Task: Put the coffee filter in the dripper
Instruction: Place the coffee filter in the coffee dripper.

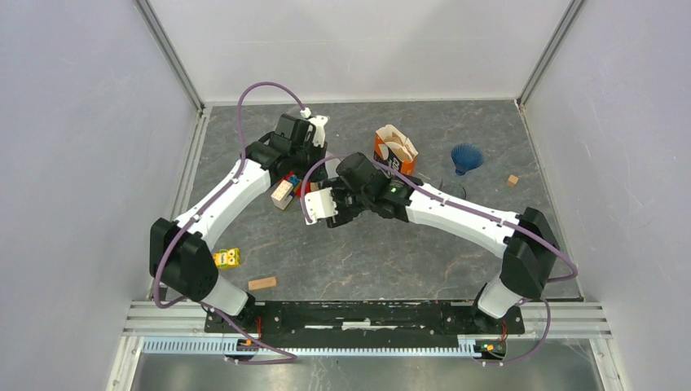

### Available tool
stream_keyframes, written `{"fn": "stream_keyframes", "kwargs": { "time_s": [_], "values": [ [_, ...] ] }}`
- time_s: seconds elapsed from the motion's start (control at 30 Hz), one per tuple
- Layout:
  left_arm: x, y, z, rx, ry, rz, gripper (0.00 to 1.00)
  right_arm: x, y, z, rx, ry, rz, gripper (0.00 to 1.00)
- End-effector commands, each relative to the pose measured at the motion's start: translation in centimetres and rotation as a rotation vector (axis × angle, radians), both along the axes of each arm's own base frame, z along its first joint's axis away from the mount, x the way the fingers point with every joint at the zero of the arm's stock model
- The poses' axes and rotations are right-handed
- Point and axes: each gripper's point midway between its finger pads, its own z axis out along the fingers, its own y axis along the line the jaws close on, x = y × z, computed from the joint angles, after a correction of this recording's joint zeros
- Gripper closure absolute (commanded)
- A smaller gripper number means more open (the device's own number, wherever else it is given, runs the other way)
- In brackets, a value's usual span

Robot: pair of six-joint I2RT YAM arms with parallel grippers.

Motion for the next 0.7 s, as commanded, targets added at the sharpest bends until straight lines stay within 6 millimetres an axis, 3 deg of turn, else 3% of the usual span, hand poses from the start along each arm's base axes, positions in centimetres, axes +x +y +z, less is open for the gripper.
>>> {"fn": "stream_keyframes", "kwargs": {
  "time_s": [0.0, 0.13, 0.37, 0.67],
  "values": [
    [0.6, -0.5, 1.4, -0.042, -0.006, 0.013, 0.98, 1.0, 1.3, 1.2, 0.023, -0.051, 0.011, 0.35],
    [0.8, -0.3, 1.3, -0.034, 0.0, 0.012, 0.94, 1.7, 1.7, 0.8, 0.007, -0.062, 0.009, 0.36],
    [1.1, 0.2, 0.9, -0.011, 0.021, 0.003, 0.79, 2.8, 2.0, 0.7, 0.005, -0.048, 0.002, 0.37],
    [1.6, 1.0, 1.2, 0.029, -0.002, -0.005, 0.68, 3.2, 1.6, 0.5, 0.005, -0.012, 0.004, 0.37]
  ]
}}
